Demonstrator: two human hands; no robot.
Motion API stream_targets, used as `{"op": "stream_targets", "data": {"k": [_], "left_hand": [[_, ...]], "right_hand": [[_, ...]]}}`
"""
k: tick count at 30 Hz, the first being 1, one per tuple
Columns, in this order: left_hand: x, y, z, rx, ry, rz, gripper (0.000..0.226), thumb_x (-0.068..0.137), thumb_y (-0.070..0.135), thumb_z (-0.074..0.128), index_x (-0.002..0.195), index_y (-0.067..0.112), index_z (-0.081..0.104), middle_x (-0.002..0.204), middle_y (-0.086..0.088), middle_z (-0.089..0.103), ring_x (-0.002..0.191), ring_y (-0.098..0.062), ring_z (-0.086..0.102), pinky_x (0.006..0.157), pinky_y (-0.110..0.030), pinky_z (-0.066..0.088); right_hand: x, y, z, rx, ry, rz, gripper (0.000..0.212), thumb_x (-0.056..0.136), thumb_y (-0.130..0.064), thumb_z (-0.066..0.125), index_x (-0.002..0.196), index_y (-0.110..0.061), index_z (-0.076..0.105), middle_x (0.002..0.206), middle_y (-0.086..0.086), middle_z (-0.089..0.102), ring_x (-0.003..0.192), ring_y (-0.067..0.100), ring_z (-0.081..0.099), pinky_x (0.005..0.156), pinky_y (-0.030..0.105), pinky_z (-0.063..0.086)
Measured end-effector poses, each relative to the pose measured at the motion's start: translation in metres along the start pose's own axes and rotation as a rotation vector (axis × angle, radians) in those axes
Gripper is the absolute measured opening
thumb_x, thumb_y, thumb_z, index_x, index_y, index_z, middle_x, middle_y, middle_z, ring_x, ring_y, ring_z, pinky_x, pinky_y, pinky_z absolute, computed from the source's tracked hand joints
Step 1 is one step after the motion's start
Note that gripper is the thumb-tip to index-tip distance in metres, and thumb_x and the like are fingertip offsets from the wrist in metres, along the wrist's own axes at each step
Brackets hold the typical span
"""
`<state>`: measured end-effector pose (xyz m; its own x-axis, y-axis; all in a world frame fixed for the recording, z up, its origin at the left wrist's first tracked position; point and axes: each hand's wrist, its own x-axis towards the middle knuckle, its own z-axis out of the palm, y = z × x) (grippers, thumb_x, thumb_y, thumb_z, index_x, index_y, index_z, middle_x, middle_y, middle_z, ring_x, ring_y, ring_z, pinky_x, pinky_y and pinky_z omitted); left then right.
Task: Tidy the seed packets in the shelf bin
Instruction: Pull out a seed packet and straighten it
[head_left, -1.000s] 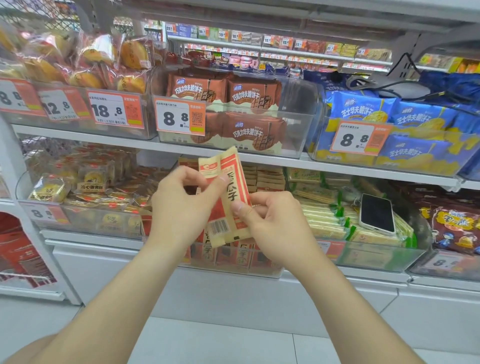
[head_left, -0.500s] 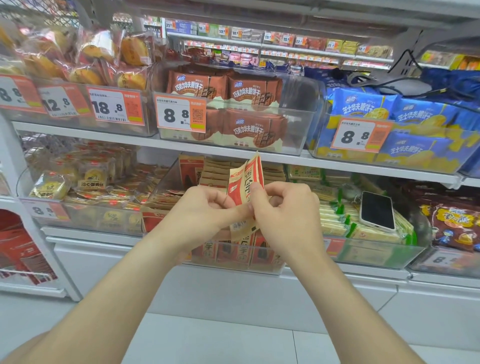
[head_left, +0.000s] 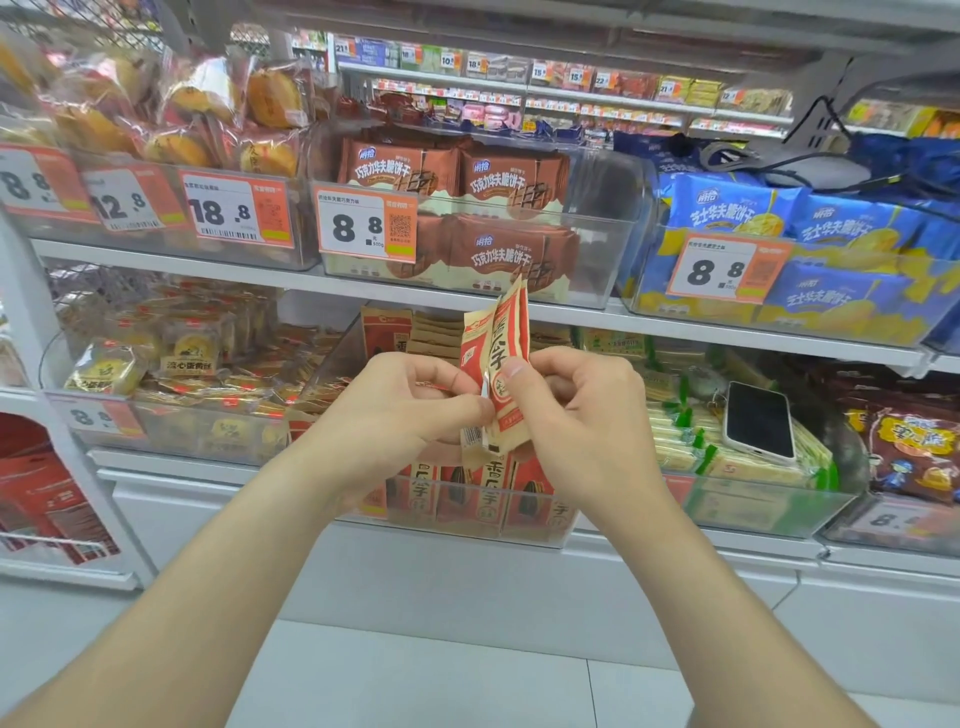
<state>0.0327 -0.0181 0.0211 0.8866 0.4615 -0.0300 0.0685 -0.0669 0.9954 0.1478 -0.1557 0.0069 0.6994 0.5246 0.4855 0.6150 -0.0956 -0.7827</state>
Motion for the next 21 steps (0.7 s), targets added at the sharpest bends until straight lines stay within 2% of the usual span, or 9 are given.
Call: {"op": "stream_targets", "data": {"k": [4, 6, 8, 10, 12, 14, 16, 18, 21], "left_hand": [[-0.001, 0.002, -0.001, -0.021, -0.006, 0.018, 0.016, 0.097, 0.006, 0.076, 0.108, -0.004, 0.070, 0.093, -0.019, 0.082, 0.085, -0.025, 0.082, 0.077, -0.040, 0.069], [0.001, -0.001, -0.002, -0.042, 0.015, 0.030, 0.014, 0.098, 0.006, 0.075, 0.108, -0.002, 0.069, 0.094, -0.018, 0.082, 0.087, -0.026, 0.082, 0.078, -0.040, 0.068], [0.004, -0.004, -0.001, -0.082, 0.034, 0.064, 0.012, 0.102, 0.010, 0.071, 0.108, 0.001, 0.066, 0.098, -0.015, 0.082, 0.093, -0.028, 0.081, 0.085, -0.041, 0.067], [0.006, -0.005, 0.002, -0.161, 0.039, 0.071, 0.024, 0.105, 0.023, 0.068, 0.113, 0.002, 0.062, 0.106, -0.014, 0.081, 0.101, -0.028, 0.081, 0.090, -0.041, 0.065], [0.006, -0.006, 0.004, -0.174, 0.043, 0.064, 0.052, 0.096, 0.042, 0.074, 0.119, -0.001, 0.059, 0.113, -0.016, 0.080, 0.104, -0.028, 0.080, 0.093, -0.042, 0.064], [0.006, -0.007, 0.004, -0.072, 0.067, 0.089, 0.065, 0.080, 0.052, 0.084, 0.116, 0.002, 0.062, 0.109, -0.014, 0.081, 0.104, -0.029, 0.080, 0.099, -0.049, 0.063], [0.005, -0.008, 0.001, -0.025, 0.062, 0.105, 0.062, 0.075, 0.049, 0.088, 0.113, 0.006, 0.064, 0.105, -0.010, 0.082, 0.106, -0.029, 0.080, 0.101, -0.052, 0.062], [0.004, -0.007, -0.001, -0.036, 0.043, 0.098, 0.058, 0.079, 0.040, 0.087, 0.118, 0.003, 0.064, 0.104, -0.009, 0.083, 0.103, -0.026, 0.080, 0.099, -0.050, 0.063], [0.005, -0.004, -0.001, -0.061, 0.051, 0.088, 0.031, 0.095, 0.021, 0.080, 0.115, 0.002, 0.066, 0.101, -0.012, 0.082, 0.095, -0.024, 0.081, 0.095, -0.046, 0.065]], "right_hand": [[-0.001, 0.001, -0.002, 0.080, -0.020, 0.017, 0.024, 0.101, -0.036, 0.066, 0.090, -0.021, 0.080, 0.070, 0.008, 0.076, 0.069, 0.038, 0.074, 0.064, 0.058, 0.061], [-0.001, -0.001, -0.003, 0.135, -0.030, 0.035, 0.018, 0.105, -0.030, 0.067, 0.096, -0.023, 0.082, 0.073, 0.006, 0.078, 0.070, 0.035, 0.076, 0.063, 0.055, 0.063], [0.000, 0.001, -0.003, 0.161, -0.082, 0.043, 0.020, 0.106, -0.035, 0.064, 0.111, -0.030, 0.082, 0.083, 0.000, 0.081, 0.074, 0.035, 0.076, 0.062, 0.048, 0.063], [0.001, 0.003, -0.003, 0.142, -0.176, 0.052, 0.027, 0.104, -0.046, 0.061, 0.127, -0.043, 0.076, 0.098, -0.006, 0.082, 0.084, 0.039, 0.075, 0.068, 0.054, 0.064], [0.001, 0.002, -0.004, 0.168, -0.221, 0.062, 0.029, 0.104, -0.045, 0.065, 0.131, -0.041, 0.075, 0.106, -0.010, 0.082, 0.093, 0.033, 0.077, 0.078, 0.055, 0.065], [0.001, -0.002, -0.007, 0.251, -0.182, 0.085, 0.022, 0.103, -0.031, 0.072, 0.123, -0.027, 0.081, 0.105, -0.010, 0.083, 0.097, 0.018, 0.080, 0.085, 0.046, 0.066], [0.001, -0.003, -0.012, 0.326, -0.116, 0.124, 0.014, 0.097, -0.022, 0.078, 0.108, -0.016, 0.085, 0.094, -0.002, 0.084, 0.091, 0.018, 0.081, 0.084, 0.044, 0.067], [0.000, -0.003, -0.016, 0.372, -0.102, 0.165, 0.013, 0.094, -0.023, 0.081, 0.097, -0.010, 0.084, 0.087, 0.006, 0.083, 0.085, 0.024, 0.082, 0.082, 0.047, 0.068], [0.000, -0.005, -0.017, 0.413, -0.099, 0.217, 0.025, 0.093, -0.027, 0.081, 0.087, -0.002, 0.080, 0.083, 0.012, 0.082, 0.080, 0.027, 0.082, 0.077, 0.041, 0.068]]}}
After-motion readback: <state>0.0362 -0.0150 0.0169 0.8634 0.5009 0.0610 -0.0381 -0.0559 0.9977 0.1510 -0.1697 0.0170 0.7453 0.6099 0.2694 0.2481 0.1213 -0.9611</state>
